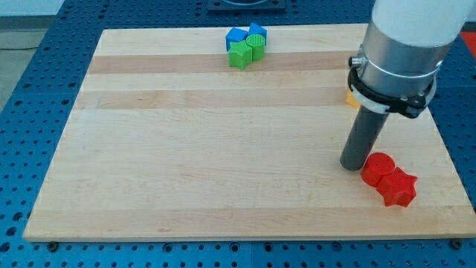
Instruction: Move the yellow blocks towards the red blocks to form a group
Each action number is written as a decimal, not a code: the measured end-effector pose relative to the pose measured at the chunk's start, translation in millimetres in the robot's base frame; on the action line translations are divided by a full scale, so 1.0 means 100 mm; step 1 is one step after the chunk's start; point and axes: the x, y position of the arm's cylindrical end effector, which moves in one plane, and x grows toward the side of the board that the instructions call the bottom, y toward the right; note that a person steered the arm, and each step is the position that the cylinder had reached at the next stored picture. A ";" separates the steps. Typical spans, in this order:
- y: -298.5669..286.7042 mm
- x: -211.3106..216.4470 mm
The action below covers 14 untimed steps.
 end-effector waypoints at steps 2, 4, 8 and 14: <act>-0.41 -0.92; -0.25 -2.07; 0.55 -1.85; 0.95 -1.50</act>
